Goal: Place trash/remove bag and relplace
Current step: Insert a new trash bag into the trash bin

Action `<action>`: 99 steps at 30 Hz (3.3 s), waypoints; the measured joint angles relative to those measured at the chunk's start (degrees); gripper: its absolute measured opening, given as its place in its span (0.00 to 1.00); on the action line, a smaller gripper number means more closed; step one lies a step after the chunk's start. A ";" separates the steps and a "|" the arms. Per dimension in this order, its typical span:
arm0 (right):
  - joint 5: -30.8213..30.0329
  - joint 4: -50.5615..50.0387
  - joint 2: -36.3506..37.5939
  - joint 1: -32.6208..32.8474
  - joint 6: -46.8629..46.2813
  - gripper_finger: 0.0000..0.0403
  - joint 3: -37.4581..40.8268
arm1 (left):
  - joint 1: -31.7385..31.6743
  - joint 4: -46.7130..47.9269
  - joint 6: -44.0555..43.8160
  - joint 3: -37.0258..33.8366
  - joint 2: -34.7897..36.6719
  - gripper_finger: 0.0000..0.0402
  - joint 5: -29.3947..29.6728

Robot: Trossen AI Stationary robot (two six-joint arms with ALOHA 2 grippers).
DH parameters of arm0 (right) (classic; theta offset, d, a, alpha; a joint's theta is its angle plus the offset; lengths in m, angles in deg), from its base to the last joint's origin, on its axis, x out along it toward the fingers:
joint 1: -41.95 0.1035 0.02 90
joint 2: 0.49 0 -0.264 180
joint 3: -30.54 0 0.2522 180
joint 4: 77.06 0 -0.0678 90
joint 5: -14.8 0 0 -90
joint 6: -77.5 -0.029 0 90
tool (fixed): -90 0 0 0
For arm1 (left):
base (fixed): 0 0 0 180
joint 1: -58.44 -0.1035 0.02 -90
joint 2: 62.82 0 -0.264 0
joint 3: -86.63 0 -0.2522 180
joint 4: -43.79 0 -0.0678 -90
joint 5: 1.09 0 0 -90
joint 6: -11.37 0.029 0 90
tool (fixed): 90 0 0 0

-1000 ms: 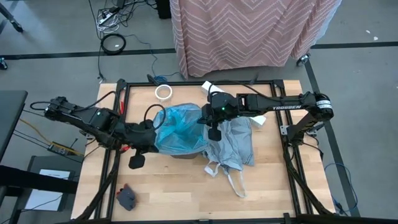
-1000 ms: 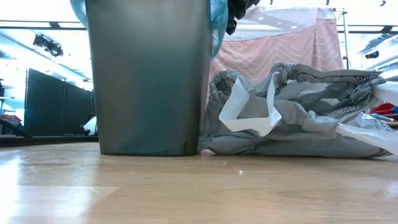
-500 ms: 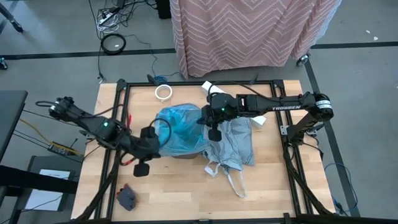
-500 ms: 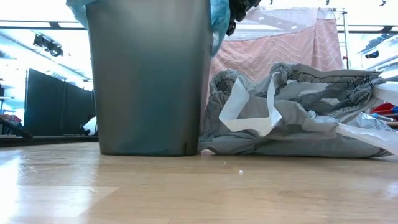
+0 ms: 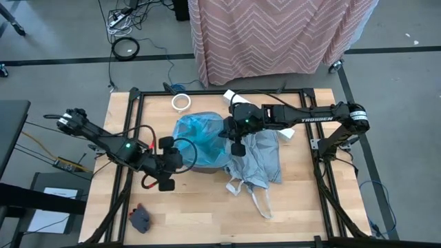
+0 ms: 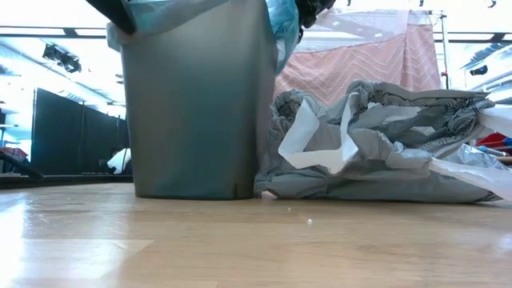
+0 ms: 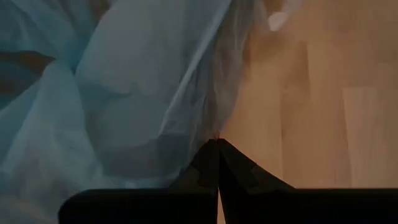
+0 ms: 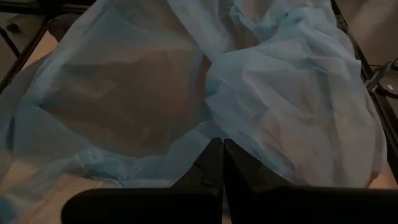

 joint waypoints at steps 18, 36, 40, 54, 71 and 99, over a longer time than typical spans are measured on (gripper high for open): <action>-2.48 1.96 5.86 3.79 -5.38 0.00 0.00 | -0.02 -7.77 -1.32 -5.12 -0.02 0.03 0.87; -9.87 -5.87 3.46 13.09 -8.66 0.00 2.53 | -0.02 -10.63 -1.57 -5.12 0.00 0.03 1.57; -8.99 -4.40 2.69 13.27 -8.72 0.00 5.31 | -0.02 -10.68 -1.56 -5.12 0.00 0.03 1.63; -9.04 -2.32 2.60 13.46 -9.16 0.00 6.86 | 0.21 -11.03 -6.04 -5.12 0.00 0.01 1.35; -9.04 -2.62 2.60 13.90 -7.74 0.00 6.86 | 2.62 -10.89 -7.02 -1.55 -0.22 0.00 2.12; -7.92 -2.26 1.01 12.22 -6.03 0.00 8.96 | 3.37 -3.70 -5.99 -2.13 -6.84 0.00 3.69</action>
